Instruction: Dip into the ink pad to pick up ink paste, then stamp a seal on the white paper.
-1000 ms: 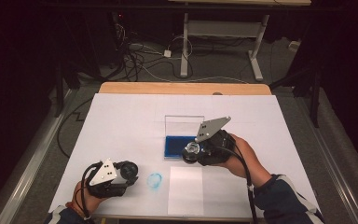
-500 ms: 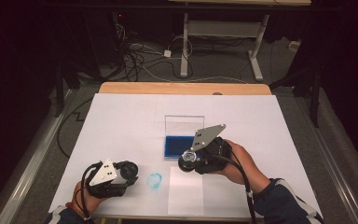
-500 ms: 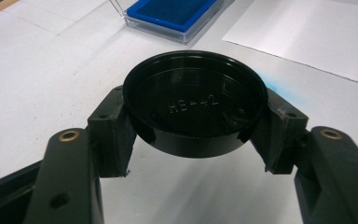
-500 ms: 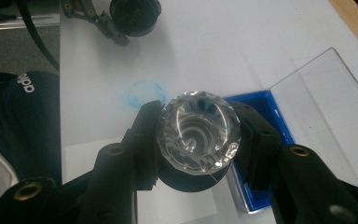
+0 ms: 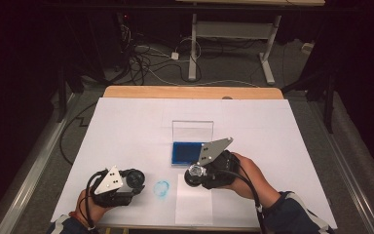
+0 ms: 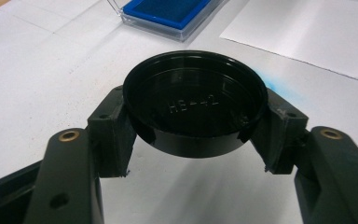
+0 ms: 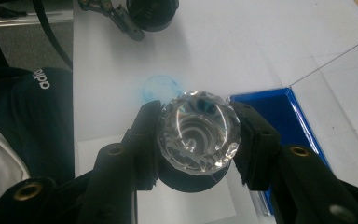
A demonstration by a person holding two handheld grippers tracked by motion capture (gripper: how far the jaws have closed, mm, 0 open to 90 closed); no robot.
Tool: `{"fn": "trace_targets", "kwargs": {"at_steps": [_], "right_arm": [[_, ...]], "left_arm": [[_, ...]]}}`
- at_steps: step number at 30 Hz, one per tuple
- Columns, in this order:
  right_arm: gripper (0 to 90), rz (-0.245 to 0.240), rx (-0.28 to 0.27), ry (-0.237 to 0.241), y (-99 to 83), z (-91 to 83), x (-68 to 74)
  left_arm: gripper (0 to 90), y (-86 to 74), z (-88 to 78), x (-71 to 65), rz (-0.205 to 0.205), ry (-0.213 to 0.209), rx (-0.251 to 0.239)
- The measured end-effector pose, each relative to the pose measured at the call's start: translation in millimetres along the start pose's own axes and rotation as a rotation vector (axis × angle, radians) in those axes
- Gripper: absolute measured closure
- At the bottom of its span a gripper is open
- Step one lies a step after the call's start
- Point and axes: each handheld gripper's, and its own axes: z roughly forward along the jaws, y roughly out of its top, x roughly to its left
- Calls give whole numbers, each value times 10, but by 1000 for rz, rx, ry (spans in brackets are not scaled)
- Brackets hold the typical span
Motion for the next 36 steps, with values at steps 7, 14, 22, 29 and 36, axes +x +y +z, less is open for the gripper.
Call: {"fn": "trace_targets", "kwargs": {"at_steps": [7,14,22,29,36], "right_arm": [[565,-11,15,21,-22,53,59],[565,-2,24,49,-103,175,103],[565,-5,42,68,-157,314,187],[565,7,55,68,-246,347,201],[565,24,56,54,-319,352,175]], "left_arm": [[366,-3,5,-2,-5,1,3],[366,-1,-13,1,1,-1,-4],[366,-3,-11,-18,11,-5,-1],[366,0,-13,-34,18,0,4],[366,8,0,-45,24,-3,11]]}}
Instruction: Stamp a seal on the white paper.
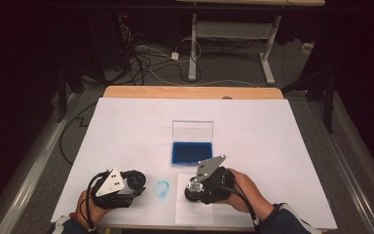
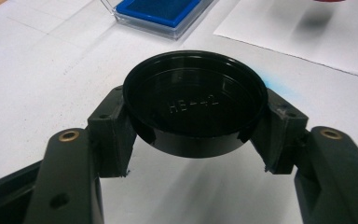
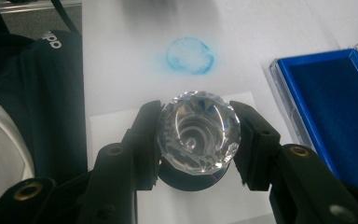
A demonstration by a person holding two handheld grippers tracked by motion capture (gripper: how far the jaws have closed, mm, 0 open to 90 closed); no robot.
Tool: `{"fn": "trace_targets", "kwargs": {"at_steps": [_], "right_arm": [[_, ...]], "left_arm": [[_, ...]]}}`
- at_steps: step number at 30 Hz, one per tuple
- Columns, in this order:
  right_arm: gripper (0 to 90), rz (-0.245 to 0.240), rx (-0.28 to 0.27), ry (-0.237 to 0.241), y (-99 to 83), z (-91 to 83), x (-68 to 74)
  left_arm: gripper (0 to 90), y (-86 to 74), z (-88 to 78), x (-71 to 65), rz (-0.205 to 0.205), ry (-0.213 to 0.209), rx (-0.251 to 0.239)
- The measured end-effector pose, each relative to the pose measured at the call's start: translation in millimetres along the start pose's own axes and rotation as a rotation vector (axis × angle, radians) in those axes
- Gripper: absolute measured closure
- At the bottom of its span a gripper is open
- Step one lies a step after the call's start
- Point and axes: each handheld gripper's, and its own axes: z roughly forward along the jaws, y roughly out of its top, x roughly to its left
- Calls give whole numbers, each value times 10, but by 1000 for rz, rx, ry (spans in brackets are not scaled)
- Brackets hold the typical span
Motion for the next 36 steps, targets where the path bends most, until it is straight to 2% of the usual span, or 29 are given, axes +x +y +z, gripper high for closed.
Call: {"fn": "trace_targets", "kwargs": {"at_steps": [4,17,32,36], "right_arm": [[565,10,0,-10,-27,9,-18],[565,7,9,5,-46,52,8],[565,13,38,19,-81,143,12],[565,5,63,20,-98,186,10]], "left_arm": [[366,-3,-4,-1,1,0,-2],[366,1,2,-2,5,-4,1],[366,3,-7,-4,5,-1,-1],[366,3,-7,-5,5,-2,-1]]}}
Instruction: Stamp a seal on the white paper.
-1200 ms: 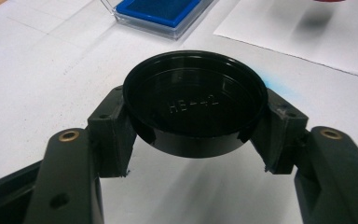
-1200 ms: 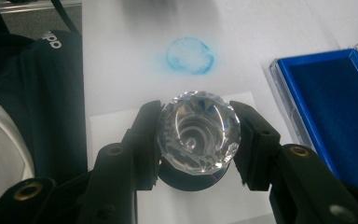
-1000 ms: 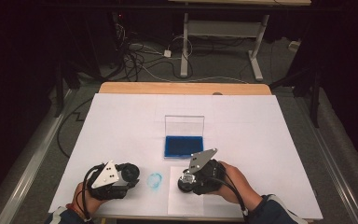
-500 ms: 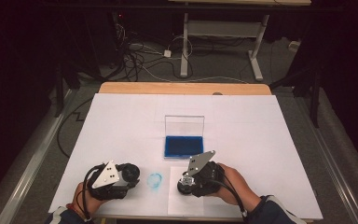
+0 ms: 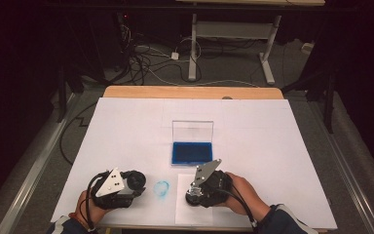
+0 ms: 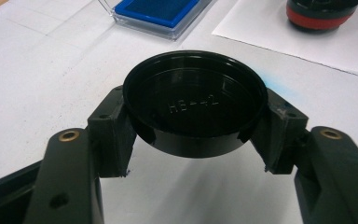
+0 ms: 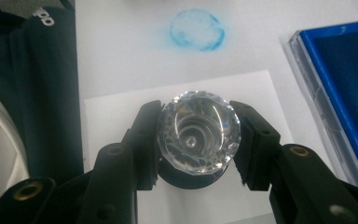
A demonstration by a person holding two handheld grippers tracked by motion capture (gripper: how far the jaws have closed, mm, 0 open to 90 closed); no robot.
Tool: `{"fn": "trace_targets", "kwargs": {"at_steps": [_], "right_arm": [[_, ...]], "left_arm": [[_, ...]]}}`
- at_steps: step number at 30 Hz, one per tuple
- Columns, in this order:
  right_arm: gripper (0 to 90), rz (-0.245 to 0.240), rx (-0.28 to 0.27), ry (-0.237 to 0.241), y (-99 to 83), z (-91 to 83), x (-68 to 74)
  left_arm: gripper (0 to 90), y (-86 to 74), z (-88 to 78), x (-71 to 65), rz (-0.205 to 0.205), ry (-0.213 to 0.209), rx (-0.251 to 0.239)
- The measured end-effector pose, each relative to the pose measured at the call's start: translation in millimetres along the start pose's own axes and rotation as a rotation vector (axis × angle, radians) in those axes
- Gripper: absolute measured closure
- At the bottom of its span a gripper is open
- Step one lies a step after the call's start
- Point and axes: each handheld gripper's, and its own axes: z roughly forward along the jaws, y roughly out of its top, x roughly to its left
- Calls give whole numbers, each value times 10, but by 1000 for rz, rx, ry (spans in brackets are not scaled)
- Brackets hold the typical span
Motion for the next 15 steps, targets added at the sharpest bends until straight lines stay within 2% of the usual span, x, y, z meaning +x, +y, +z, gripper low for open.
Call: {"fn": "trace_targets", "kwargs": {"at_steps": [5,8,9,15], "right_arm": [[565,13,9,7,-11,34,5],[565,14,-3,17,-28,44,-17],[565,31,-8,17,-31,49,-8],[565,33,-2,19,-33,50,-10]], "left_arm": [[366,-4,3,1,-1,0,2],[366,-3,5,-1,0,0,3],[366,-3,5,-2,0,0,4],[365,2,7,-6,3,-2,6]]}}
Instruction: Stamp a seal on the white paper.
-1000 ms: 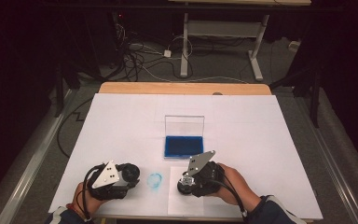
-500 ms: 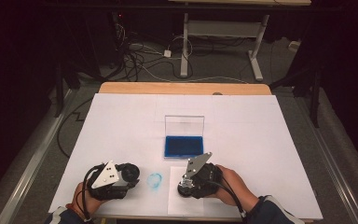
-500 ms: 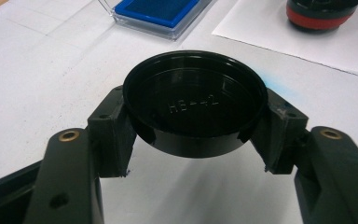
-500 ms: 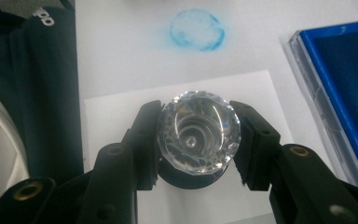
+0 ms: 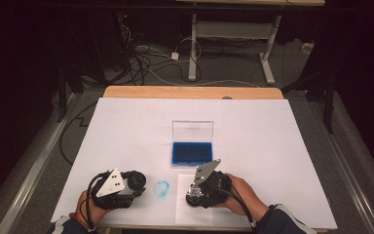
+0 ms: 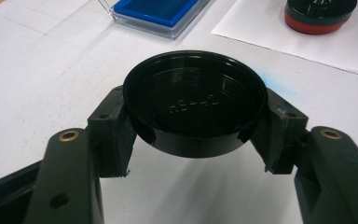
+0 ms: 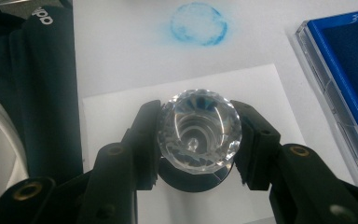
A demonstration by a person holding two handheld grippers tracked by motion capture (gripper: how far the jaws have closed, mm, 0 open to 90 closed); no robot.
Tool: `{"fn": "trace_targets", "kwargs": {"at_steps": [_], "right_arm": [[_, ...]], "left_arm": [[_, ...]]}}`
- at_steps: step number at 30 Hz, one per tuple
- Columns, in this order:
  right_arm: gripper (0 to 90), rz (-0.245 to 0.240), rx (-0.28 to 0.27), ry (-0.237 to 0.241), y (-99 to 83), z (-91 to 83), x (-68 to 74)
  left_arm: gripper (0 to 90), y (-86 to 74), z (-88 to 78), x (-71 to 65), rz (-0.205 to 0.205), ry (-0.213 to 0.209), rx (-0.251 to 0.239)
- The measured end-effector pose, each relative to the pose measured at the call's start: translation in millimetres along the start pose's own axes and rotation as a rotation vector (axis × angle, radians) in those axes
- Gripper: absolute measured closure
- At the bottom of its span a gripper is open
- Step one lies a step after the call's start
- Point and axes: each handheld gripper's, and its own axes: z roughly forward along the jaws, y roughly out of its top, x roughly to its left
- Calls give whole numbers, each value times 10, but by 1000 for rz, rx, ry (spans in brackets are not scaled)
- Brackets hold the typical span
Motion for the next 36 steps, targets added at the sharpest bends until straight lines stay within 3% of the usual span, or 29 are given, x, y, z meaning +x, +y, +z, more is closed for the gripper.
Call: {"fn": "trace_targets", "kwargs": {"at_steps": [36], "right_arm": [[567,-10,-9,-13,-8,8,19]], "left_arm": [[365,0,2,1,-1,-4,1]]}}
